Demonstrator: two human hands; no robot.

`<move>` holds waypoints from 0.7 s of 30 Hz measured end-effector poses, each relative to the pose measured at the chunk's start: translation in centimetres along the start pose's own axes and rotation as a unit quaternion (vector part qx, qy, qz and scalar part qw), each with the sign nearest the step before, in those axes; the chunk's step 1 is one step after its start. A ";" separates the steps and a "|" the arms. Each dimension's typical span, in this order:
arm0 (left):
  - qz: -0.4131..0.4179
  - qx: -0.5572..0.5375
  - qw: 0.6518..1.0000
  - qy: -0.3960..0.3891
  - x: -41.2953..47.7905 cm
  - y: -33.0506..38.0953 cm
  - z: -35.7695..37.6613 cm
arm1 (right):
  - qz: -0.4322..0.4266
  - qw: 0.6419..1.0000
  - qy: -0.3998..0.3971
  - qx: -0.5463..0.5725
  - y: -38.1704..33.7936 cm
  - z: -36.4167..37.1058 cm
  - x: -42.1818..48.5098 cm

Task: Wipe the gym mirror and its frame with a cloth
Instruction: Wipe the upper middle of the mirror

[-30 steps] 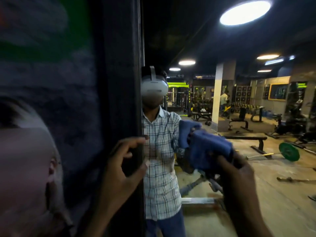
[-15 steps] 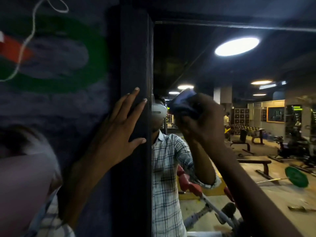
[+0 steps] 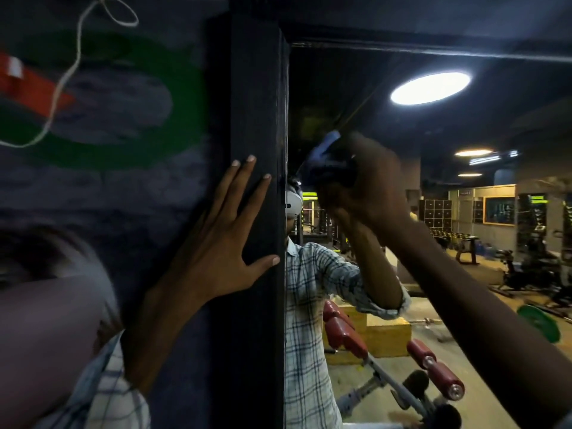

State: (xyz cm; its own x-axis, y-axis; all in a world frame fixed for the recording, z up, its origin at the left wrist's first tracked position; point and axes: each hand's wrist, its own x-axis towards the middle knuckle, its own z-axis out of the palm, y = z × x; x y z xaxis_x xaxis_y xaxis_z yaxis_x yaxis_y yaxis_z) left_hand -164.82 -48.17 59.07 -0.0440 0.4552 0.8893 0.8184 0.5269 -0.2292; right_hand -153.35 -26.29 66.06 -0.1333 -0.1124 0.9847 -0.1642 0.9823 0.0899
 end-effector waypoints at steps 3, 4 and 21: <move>0.003 -0.019 0.999 0.027 0.2 0.5 0.1 | 0.038 0.996 0.086 0.000 0.0 -0.1 1.4; 0.003 -0.025 0.999 0.033 0.3 0.6 0.2 | 0.017 0.998 0.052 0.009 -0.5 0.5 1.1; 0.016 -0.016 1.000 0.016 -0.4 0.8 0.6 | -0.003 0.999 0.032 0.040 0.4 0.2 -1.0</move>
State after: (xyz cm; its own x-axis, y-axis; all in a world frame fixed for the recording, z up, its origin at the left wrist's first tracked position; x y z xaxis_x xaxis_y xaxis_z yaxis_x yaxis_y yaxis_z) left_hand -164.50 -47.55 58.33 0.0014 0.4476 0.8942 0.8371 0.4886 -0.2458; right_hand -153.52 -25.84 65.10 -0.0702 -0.1063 0.9919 -0.2434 0.9661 0.0863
